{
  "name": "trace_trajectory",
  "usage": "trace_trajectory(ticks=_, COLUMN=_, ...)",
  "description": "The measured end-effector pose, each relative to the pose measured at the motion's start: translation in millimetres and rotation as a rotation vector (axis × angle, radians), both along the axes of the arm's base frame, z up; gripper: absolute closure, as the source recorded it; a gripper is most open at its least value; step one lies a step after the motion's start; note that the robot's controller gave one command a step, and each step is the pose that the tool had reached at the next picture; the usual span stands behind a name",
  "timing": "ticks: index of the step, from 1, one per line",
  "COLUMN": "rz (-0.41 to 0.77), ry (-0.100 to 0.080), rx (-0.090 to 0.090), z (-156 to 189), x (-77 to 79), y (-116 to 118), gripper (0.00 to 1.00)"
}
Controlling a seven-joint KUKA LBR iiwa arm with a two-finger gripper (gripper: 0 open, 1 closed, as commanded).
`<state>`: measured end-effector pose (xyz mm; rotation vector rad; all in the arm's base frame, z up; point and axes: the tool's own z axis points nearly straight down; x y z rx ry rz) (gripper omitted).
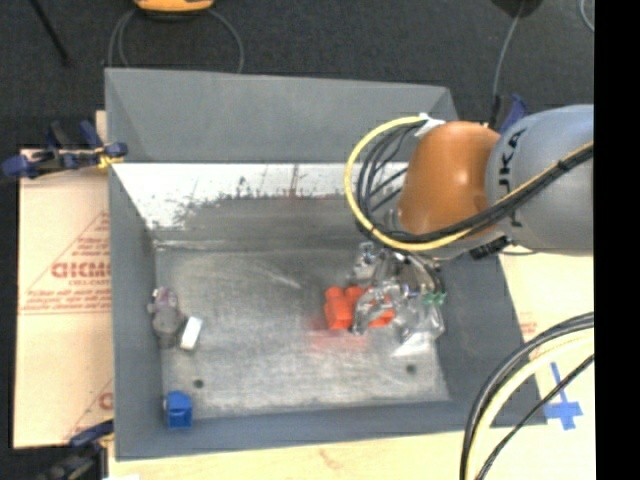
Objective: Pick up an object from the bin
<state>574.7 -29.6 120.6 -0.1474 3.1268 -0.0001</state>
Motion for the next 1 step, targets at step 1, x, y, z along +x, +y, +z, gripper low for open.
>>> trace_trajectory(ticks=1, rz=-0.004, ry=0.000, rx=-0.002, z=67.1, x=2.5, y=-1.2, gripper=1.00)
